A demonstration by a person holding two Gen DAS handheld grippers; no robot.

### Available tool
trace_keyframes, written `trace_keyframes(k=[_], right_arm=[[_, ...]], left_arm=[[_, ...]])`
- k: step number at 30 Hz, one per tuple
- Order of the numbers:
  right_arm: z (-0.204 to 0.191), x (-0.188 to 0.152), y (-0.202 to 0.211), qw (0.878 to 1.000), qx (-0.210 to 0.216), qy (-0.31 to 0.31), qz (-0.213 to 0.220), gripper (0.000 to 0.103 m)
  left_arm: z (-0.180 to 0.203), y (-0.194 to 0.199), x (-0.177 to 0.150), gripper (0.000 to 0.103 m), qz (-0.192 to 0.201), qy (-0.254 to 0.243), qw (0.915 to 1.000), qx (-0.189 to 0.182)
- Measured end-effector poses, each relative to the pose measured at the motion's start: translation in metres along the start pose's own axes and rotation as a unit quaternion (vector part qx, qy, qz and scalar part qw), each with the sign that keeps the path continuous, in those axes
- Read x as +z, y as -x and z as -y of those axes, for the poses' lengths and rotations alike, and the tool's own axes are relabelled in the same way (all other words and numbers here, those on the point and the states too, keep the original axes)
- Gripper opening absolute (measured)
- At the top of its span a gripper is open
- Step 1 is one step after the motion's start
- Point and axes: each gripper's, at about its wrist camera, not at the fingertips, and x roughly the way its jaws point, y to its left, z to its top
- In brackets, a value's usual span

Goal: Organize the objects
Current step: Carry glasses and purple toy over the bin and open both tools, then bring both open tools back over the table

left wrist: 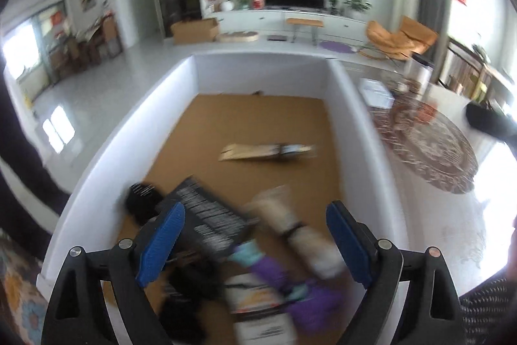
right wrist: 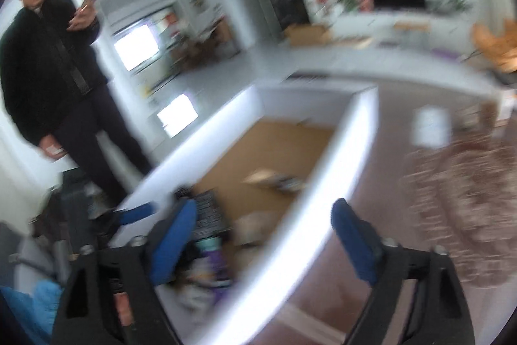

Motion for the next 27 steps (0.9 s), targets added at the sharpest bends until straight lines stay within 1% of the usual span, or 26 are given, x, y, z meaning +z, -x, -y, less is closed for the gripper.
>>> trace_keyframes(k=[1,2,3,4,5,7,9,11,13,17,19,27], right_arm=[[0.017,-0.009,0.006,0.999,-0.041,0.000,0.007,0.099],[0.039,-0.022,0.008,0.997,-0.082,-0.002,0.004,0.100],[0.057,-0.030,0.008,0.994,-0.111,-0.007,-0.007,0.100],[0.081,-0.041,0.007,0.989,-0.144,-0.017,-0.025,0.100],[0.098,-0.054,0.009,0.985,-0.166,-0.030,-0.038,0.100],[0.139,-0.080,0.016,0.976,-0.200,-0.069,-0.058,0.100],[0.172,-0.099,0.030,0.967,-0.221,-0.107,-0.066,0.100],[0.197,-0.114,0.038,0.958,-0.244,-0.130,-0.074,0.100],[0.212,-0.124,0.041,0.952,-0.258,-0.142,-0.082,0.100],[0.224,-0.133,0.047,0.948,-0.267,-0.149,-0.089,0.100],[0.227,-0.137,0.044,0.948,-0.269,-0.147,-0.092,0.100],[0.238,-0.138,0.040,0.945,-0.278,-0.144,-0.098,0.100]], left_arm=[[0.020,0.004,0.004,0.089,0.003,-0.009,0.9998,-0.015],[0.039,0.010,0.009,0.089,0.005,-0.018,0.9992,-0.035],[0.057,0.017,0.015,0.089,0.009,-0.027,0.9981,-0.056],[0.072,0.025,0.018,0.093,0.017,-0.038,0.9964,-0.074],[0.087,0.029,0.020,0.103,0.022,-0.048,0.9947,-0.088],[0.119,0.034,0.023,0.103,0.031,-0.070,0.9908,-0.111],[0.149,0.032,0.021,0.103,0.022,-0.092,0.9870,-0.130],[0.171,0.024,0.018,0.103,0.013,-0.100,0.9839,-0.148],[0.191,0.011,0.016,0.103,0.004,-0.105,0.9836,-0.146],[0.221,-0.012,0.008,0.103,-0.022,-0.118,0.9847,-0.126],[0.228,-0.022,0.003,0.103,-0.031,-0.125,0.9855,-0.111],[0.239,-0.051,-0.004,0.103,-0.052,-0.138,0.9859,-0.080]])
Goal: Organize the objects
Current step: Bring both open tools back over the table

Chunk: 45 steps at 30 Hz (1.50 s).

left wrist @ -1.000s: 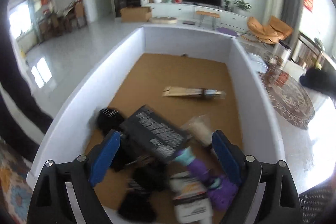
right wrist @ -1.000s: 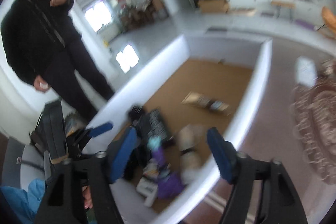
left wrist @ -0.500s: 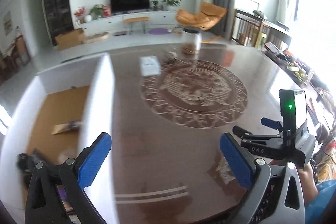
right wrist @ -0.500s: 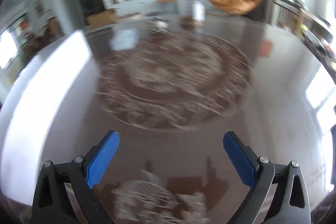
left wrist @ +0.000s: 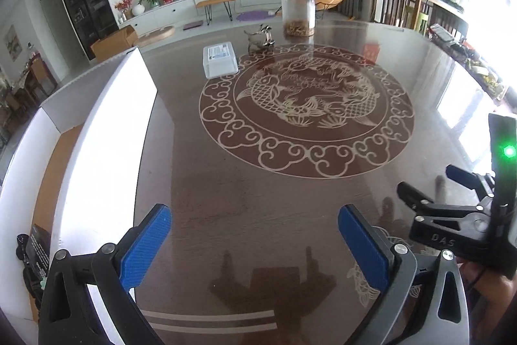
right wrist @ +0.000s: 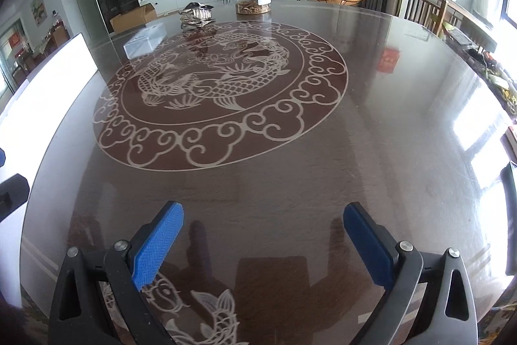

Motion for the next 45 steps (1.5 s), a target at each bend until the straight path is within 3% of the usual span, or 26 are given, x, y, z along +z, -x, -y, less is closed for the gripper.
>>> trace_keyframes(k=[5,11,21,26,31,32,38,45], right_arm=[[0.008,-0.001,-0.001,1.000,0.000,-0.015,0.004,0.100],[0.005,-0.001,-0.002,1.000,-0.014,-0.009,0.005,0.100],[-0.003,-0.002,-0.004,1.000,-0.015,0.013,-0.002,0.103],[-0.003,-0.003,-0.004,1.000,-0.016,0.016,-0.003,0.103],[-0.003,-0.002,-0.004,1.000,-0.015,0.018,-0.008,0.103],[-0.003,-0.001,-0.005,1.000,-0.014,0.021,-0.010,0.103],[-0.008,0.027,-0.026,0.998,0.004,0.050,-0.024,0.103],[-0.013,0.053,-0.047,0.998,0.011,0.058,-0.010,0.103]], left_arm=[[0.002,-0.014,0.002,0.103,-0.008,-0.003,0.9999,0.007],[-0.002,-0.042,-0.006,0.103,-0.043,0.010,0.9990,-0.013],[0.003,-0.073,-0.008,0.103,-0.076,0.009,0.9969,0.016],[0.001,-0.080,0.000,0.103,-0.071,0.016,0.9973,0.013],[-0.013,-0.092,0.009,0.103,-0.086,0.060,0.9940,-0.032],[-0.014,-0.093,0.010,0.103,-0.082,0.061,0.9945,-0.025],[-0.020,-0.107,0.028,0.103,-0.084,0.055,0.9945,-0.031],[-0.026,-0.124,0.048,0.103,-0.090,0.045,0.9942,-0.038]])
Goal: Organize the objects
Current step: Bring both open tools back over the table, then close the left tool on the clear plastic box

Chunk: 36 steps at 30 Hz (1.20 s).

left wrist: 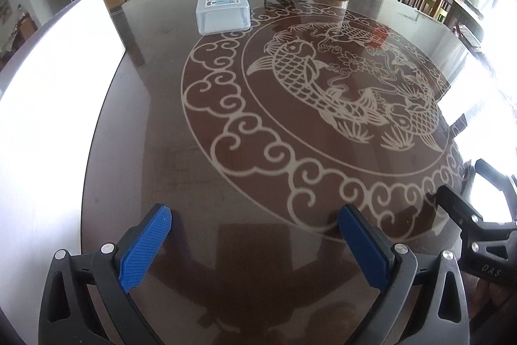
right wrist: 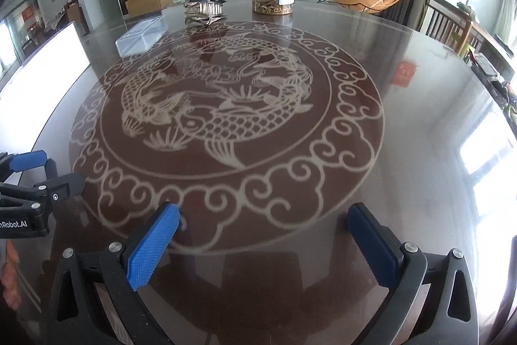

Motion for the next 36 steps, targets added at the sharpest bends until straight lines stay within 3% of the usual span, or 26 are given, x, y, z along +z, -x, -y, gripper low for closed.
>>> trace_keyframes(k=[14,26,36], right_arm=[[0.000,0.000,-0.001,1.000,0.001,0.000,0.001,0.103],[0.000,0.000,-0.001,1.000,0.001,0.001,0.001,0.103],[-0.001,0.000,-0.002,1.000,0.001,0.000,0.001,0.103]], left_arm=[[-0.012,0.001,0.008,0.103,0.005,-0.003,0.9999,-0.012],[-0.059,0.022,0.072,0.103,0.039,0.032,0.9982,-0.031],[-0.063,0.004,0.121,0.103,0.065,0.010,0.9970,-0.040]])
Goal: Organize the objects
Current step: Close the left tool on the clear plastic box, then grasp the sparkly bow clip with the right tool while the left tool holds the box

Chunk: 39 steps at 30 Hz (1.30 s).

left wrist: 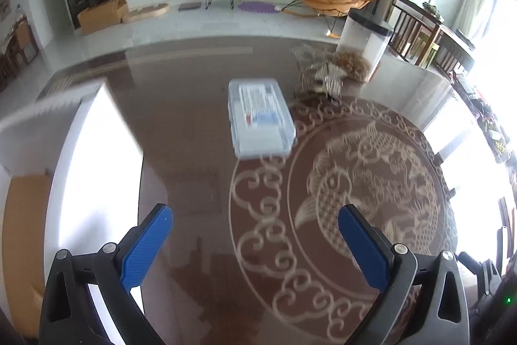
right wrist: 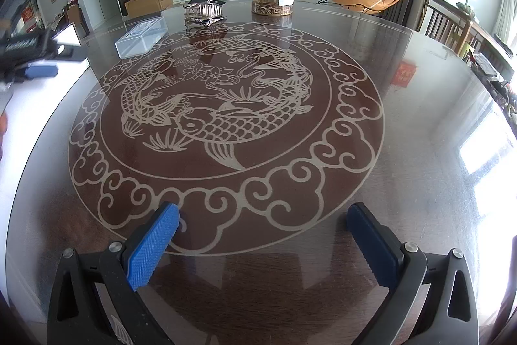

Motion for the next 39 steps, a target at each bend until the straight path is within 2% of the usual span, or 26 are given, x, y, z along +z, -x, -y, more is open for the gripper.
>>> trace_keyframes(k=[7,11,15,16,17,18,19,22,27,32,39], right_arm=[[0.000,0.000,0.001,1.000,0.000,0.000,0.000,0.103],[0.000,0.000,0.001,1.000,0.000,0.000,0.000,0.103],[0.000,0.000,0.000,1.000,0.000,0.000,0.000,0.103],[0.000,0.000,0.000,1.000,0.000,0.000,0.000,0.103],[0.000,0.000,0.000,1.000,0.000,0.000,0.000,0.103],[0.000,0.000,-0.001,1.000,0.000,0.000,0.000,0.103],[0.000,0.000,0.000,1.000,0.000,0.000,0.000,0.103],[0.000,0.000,0.000,1.000,0.000,0.000,0.000,0.103],[0.000,0.000,0.001,1.000,0.000,0.000,0.000,0.103],[0.000,-0.001,0.002,1.000,0.002,0.001,0.001,0.103],[0.001,-0.001,0.002,1.000,0.004,0.002,0.001,0.103]], left_arm=[[0.011,-0.050,0.045,0.103,-0.005,-0.012,0.9999,-0.011],[0.017,-0.087,0.072,0.103,-0.008,-0.016,0.9997,0.018],[0.009,-0.121,0.086,0.103,-0.022,0.019,0.9990,0.033],[0.007,-0.125,0.087,0.096,-0.020,0.027,0.9989,0.031],[0.006,-0.126,0.087,0.067,-0.014,0.029,0.9988,0.036],[0.006,-0.126,0.087,0.060,-0.009,0.030,0.9987,0.039],[0.005,-0.125,0.085,0.060,-0.004,0.030,0.9985,0.045],[0.007,-0.115,0.065,0.061,0.008,0.027,0.9980,0.056],[0.025,-0.073,-0.006,0.060,0.032,0.050,0.9954,0.076],[0.053,-0.027,-0.075,0.061,0.024,0.015,0.9968,0.075],[0.065,0.008,-0.129,0.061,0.009,-0.007,0.9985,0.054]])
